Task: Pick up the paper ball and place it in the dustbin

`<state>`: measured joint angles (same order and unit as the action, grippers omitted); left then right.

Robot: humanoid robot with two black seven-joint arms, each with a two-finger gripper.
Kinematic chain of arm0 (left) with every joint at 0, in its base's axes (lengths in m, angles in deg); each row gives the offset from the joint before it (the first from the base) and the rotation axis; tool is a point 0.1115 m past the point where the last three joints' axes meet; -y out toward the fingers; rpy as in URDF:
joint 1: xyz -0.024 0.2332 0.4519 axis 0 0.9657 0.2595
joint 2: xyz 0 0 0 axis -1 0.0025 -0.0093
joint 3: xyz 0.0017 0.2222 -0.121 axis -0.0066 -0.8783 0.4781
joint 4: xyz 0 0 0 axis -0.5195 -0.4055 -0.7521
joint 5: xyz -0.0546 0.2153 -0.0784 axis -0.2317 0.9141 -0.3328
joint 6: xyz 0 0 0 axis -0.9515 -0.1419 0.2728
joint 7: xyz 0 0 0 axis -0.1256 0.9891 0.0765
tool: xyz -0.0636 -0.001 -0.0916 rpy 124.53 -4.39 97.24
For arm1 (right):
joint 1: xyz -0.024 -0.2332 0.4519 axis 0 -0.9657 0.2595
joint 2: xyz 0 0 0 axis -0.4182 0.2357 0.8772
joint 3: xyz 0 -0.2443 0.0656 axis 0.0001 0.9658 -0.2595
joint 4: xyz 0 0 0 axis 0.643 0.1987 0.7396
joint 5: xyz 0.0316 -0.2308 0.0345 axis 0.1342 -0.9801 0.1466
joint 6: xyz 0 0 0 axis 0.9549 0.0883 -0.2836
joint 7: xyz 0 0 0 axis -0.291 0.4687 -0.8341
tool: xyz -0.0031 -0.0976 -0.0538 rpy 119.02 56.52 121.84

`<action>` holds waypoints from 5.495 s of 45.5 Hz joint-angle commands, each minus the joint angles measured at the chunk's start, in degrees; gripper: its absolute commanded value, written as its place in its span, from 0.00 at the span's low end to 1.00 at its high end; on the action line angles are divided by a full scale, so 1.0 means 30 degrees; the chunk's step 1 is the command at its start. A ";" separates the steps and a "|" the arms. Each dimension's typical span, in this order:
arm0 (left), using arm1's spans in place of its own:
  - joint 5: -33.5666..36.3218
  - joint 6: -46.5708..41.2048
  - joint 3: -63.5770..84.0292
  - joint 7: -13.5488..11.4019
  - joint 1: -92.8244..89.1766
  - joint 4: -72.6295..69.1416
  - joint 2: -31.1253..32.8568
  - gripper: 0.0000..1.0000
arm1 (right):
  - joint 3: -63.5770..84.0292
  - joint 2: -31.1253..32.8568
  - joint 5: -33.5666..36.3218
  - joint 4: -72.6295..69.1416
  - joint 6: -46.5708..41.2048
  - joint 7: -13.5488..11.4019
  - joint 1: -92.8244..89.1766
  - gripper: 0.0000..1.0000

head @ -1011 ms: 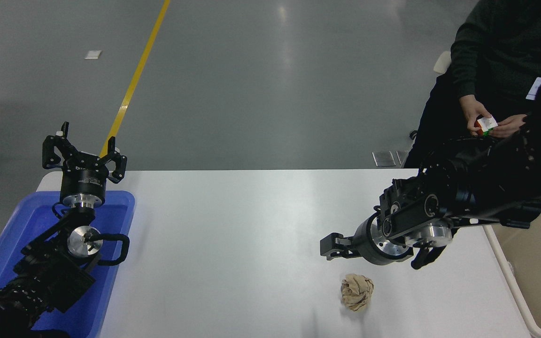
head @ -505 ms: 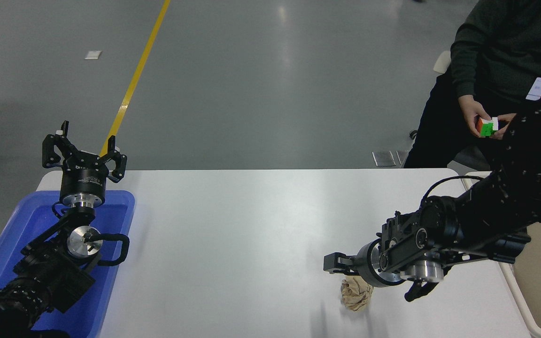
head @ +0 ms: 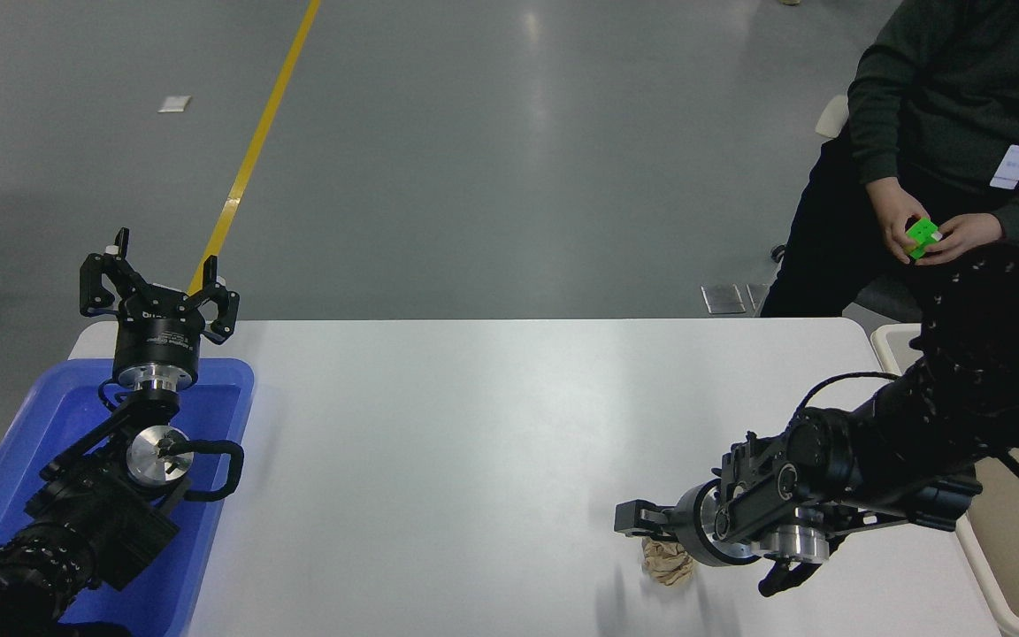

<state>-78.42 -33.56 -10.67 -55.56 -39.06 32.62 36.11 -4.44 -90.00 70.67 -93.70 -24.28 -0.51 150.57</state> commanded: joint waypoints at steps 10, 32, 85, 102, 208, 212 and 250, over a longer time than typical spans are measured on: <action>-0.0001 -0.0002 0.0000 0.0000 -0.0008 0.0000 0.0001 0.99 | -0.0676 0.0000 -0.0171 0.0738 0.0140 0.0600 -0.0655 0.98; -0.0001 -0.0002 0.0000 0.0000 0.0021 0.0000 0.0001 0.99 | -0.0676 0.0000 -0.0904 0.1588 0.0140 0.1158 -0.1857 0.55; 0.0029 -0.0002 0.0000 0.0000 -0.0008 0.0000 0.0001 0.99 | 0.0846 0.2957 -0.2691 -0.4535 -0.5538 0.1598 1.1030 0.00; 0.0029 -0.0002 0.0000 0.0000 -0.0008 0.0000 0.0001 0.99 | 0.3278 0.6385 -0.5444 -0.4535 -1.2719 0.1568 1.6861 0.00; -0.0001 -0.0002 0.0000 0.0000 0.0021 0.0000 0.0001 0.99 | -2.4670 0.5390 -0.3101 3.0006 -0.4284 -0.0805 -1.6242 1.00; -0.0001 -0.0002 0.0000 0.0000 -0.0008 0.0000 0.0001 0.99 | -2.4670 0.5449 -0.3101 3.0006 -0.4313 -0.0805 -1.6183 1.00; -0.0001 -0.0031 0.0000 0.0000 0.0021 0.0000 0.0001 0.99 | -2.4582 0.7644 -0.3131 2.7725 -0.4489 -0.0835 -1.1673 1.00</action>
<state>-78.40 -33.56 -10.68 -55.56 -39.03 32.62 36.11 -77.75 -71.33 61.27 -4.77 -37.65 -2.92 110.14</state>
